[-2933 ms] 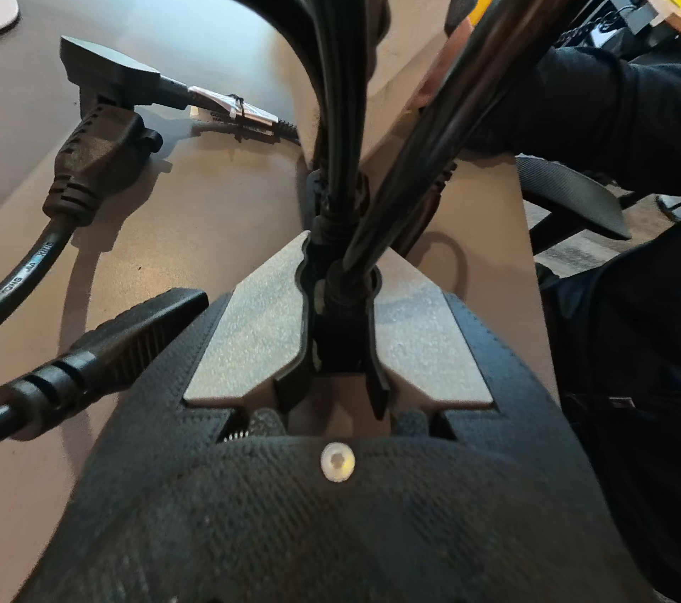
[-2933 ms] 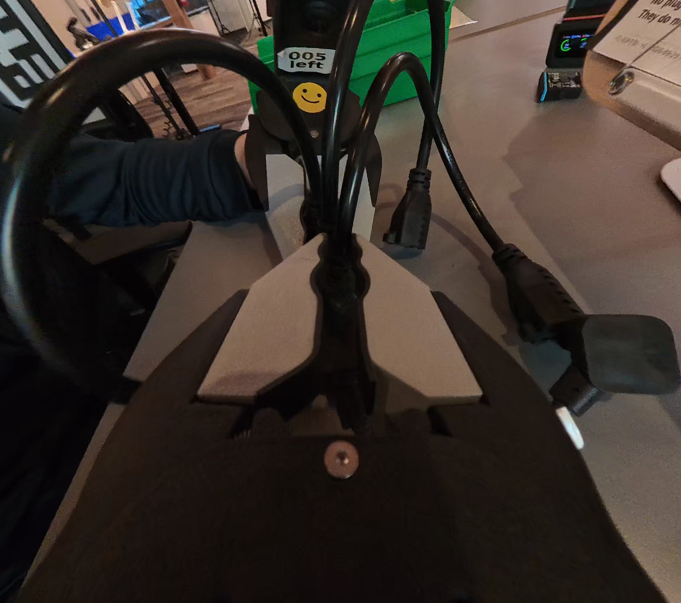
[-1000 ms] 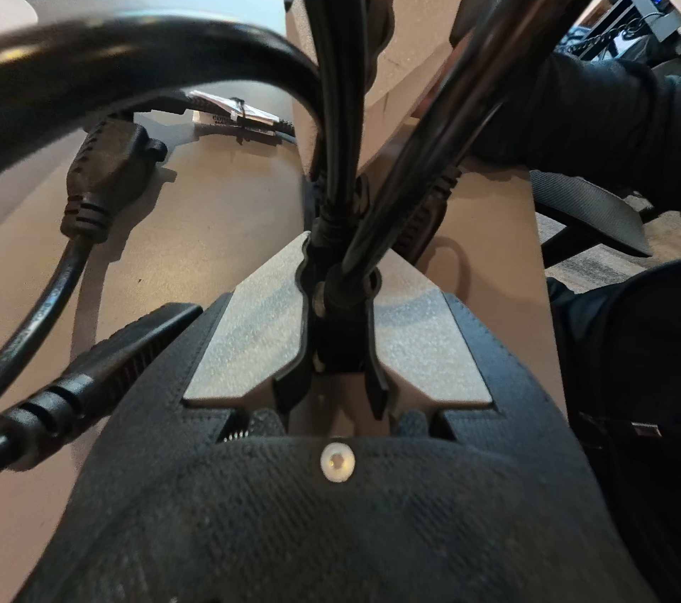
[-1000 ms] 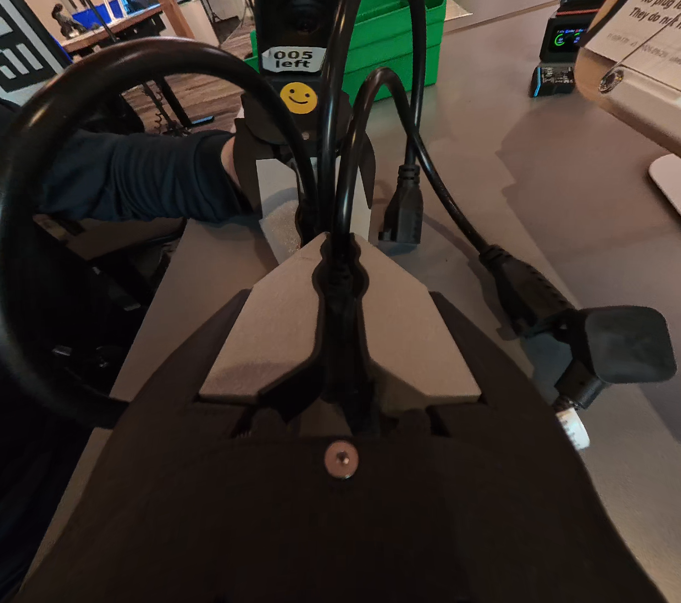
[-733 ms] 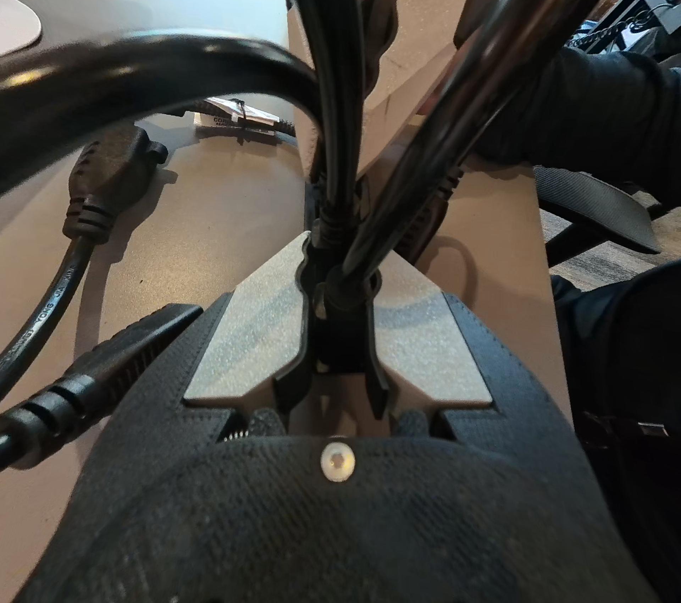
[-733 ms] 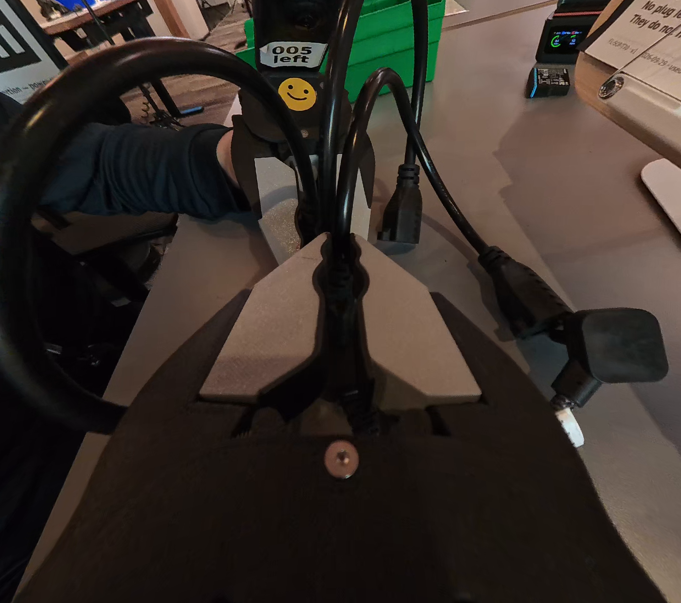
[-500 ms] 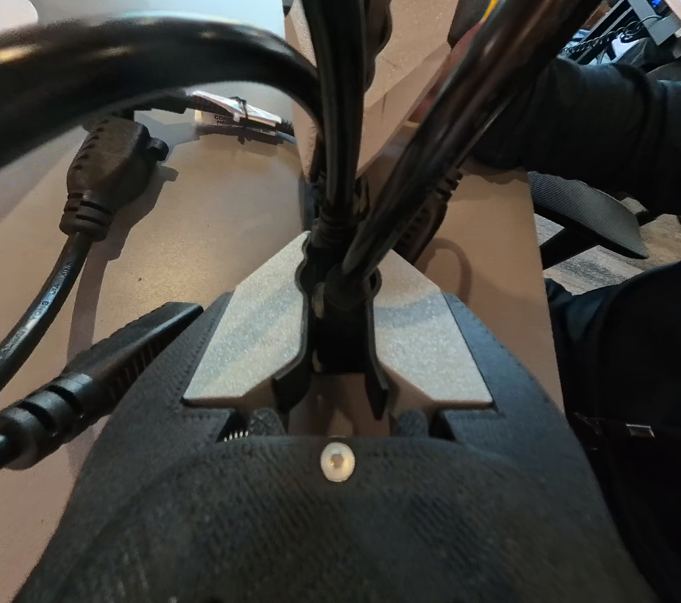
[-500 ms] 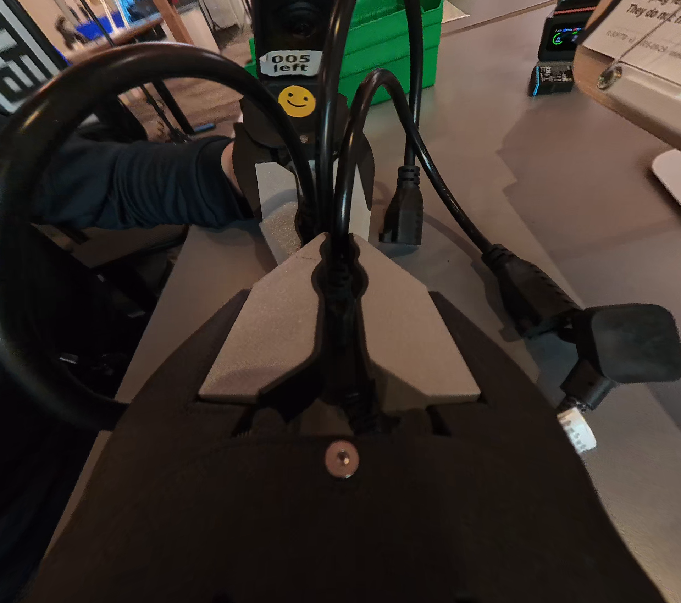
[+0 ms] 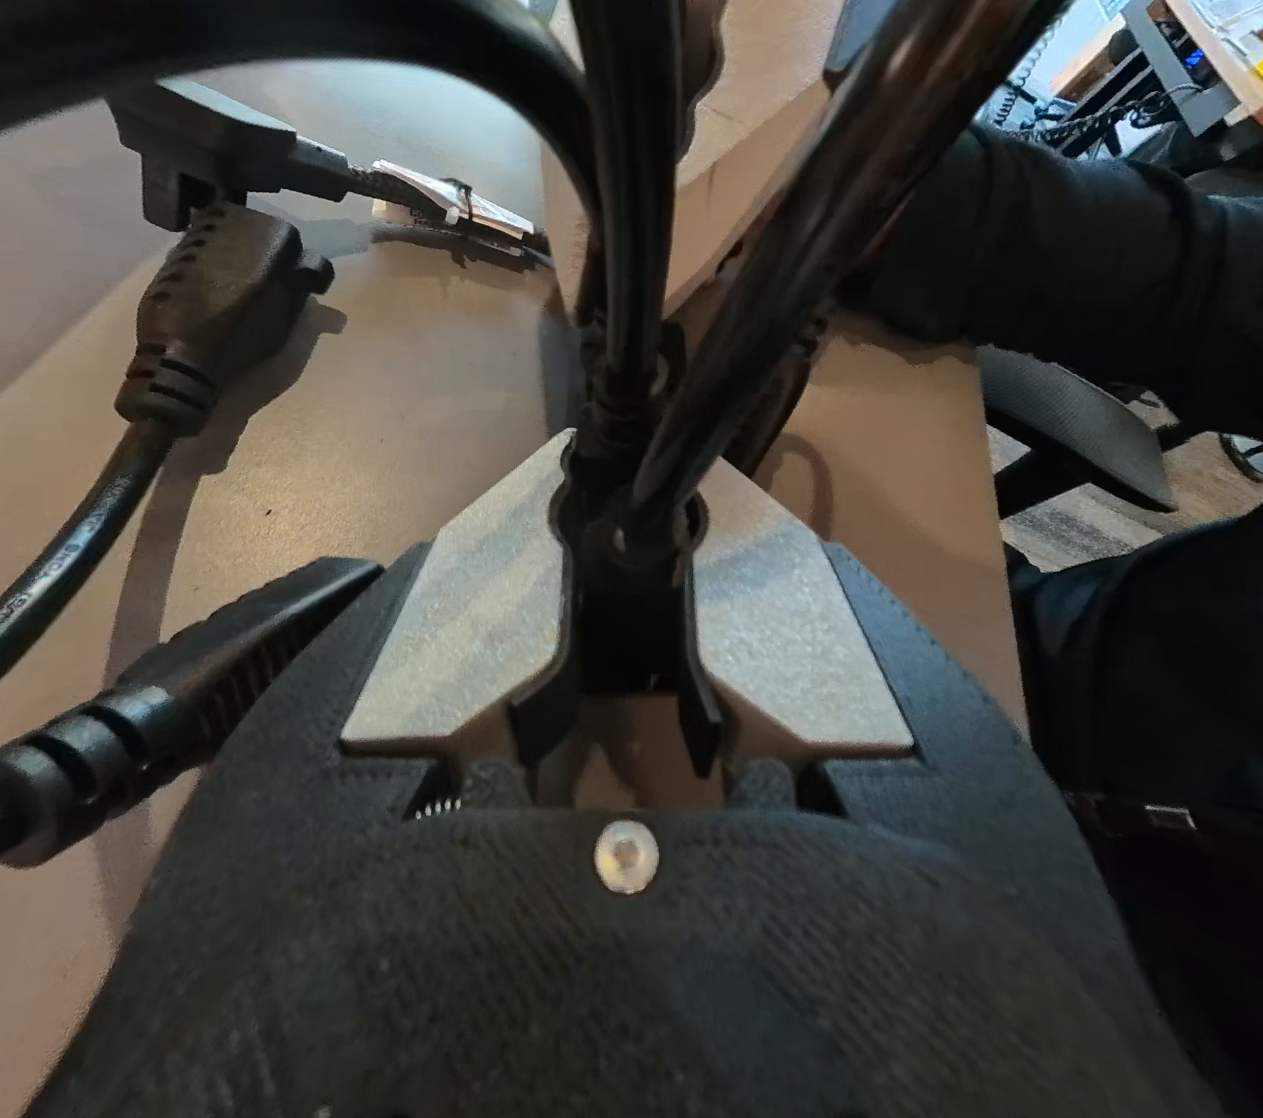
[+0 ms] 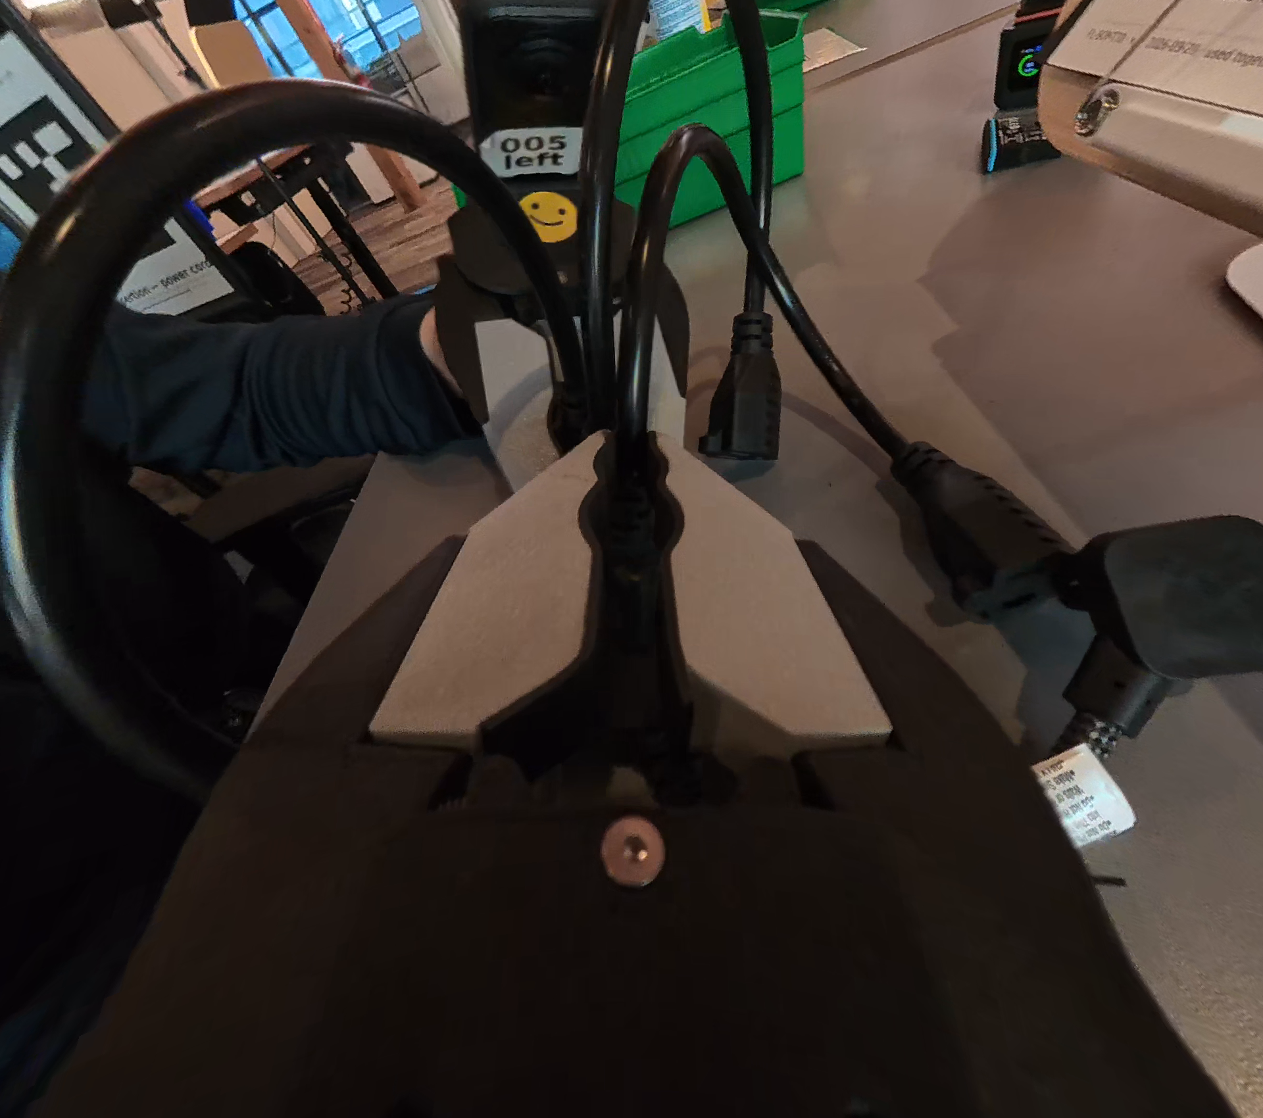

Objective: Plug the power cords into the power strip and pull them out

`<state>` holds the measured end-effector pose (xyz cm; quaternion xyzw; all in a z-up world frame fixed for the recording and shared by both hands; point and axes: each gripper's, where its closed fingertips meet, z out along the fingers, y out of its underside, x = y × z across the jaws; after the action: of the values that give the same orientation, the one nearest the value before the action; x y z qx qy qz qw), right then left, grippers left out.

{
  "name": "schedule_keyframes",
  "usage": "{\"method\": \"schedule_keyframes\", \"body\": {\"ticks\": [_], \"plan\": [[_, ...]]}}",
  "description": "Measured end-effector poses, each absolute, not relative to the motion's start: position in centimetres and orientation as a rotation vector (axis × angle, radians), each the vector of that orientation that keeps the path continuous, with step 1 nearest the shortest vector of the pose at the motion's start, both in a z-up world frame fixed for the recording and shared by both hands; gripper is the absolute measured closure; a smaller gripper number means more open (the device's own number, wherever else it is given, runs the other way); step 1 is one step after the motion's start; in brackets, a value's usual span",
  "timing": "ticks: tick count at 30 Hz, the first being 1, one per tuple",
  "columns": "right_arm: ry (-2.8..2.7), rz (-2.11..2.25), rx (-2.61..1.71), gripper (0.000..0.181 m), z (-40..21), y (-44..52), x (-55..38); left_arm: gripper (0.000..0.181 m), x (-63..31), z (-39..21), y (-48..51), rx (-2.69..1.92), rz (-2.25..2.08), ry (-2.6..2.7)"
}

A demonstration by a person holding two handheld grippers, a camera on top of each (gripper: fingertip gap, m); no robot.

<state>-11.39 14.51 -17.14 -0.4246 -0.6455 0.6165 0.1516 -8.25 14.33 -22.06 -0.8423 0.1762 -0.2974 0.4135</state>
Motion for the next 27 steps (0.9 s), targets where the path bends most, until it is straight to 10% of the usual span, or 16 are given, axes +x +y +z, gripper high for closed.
{"method": "schedule_keyframes", "body": {"ticks": [27], "plan": [[-2.154,1.489,-0.978,0.175,-17.5,11.6,-8.9,0.156,-7.5,-22.6,12.4,-2.1,-0.4,0.834]]}}
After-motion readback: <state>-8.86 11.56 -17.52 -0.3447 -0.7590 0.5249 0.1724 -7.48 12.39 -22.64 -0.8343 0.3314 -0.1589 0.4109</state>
